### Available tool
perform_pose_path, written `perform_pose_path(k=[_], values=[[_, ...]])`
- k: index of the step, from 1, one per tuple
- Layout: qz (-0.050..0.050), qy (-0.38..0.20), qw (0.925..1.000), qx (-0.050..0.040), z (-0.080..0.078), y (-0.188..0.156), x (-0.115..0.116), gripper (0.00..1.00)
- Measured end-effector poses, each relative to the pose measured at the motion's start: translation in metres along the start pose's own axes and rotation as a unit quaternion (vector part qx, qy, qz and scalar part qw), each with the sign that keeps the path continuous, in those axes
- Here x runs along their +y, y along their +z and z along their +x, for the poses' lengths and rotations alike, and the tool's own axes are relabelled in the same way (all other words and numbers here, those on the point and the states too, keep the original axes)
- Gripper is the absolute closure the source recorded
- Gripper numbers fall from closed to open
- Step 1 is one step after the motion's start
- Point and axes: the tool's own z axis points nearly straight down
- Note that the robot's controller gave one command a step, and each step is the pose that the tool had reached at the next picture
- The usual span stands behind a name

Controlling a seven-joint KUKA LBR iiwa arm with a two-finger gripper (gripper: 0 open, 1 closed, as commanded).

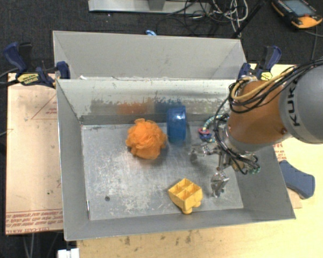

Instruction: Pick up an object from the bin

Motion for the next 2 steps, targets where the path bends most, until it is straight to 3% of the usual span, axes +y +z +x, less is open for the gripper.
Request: perform_pose_path(k=[1,2], values=[[0.001,-0.039,0.9992,0.0022,0.019,0.011,-0.013,0.0],[0.0,-0.02,0.9998,0.0019,0.012,0.002,0.033,0.0]])
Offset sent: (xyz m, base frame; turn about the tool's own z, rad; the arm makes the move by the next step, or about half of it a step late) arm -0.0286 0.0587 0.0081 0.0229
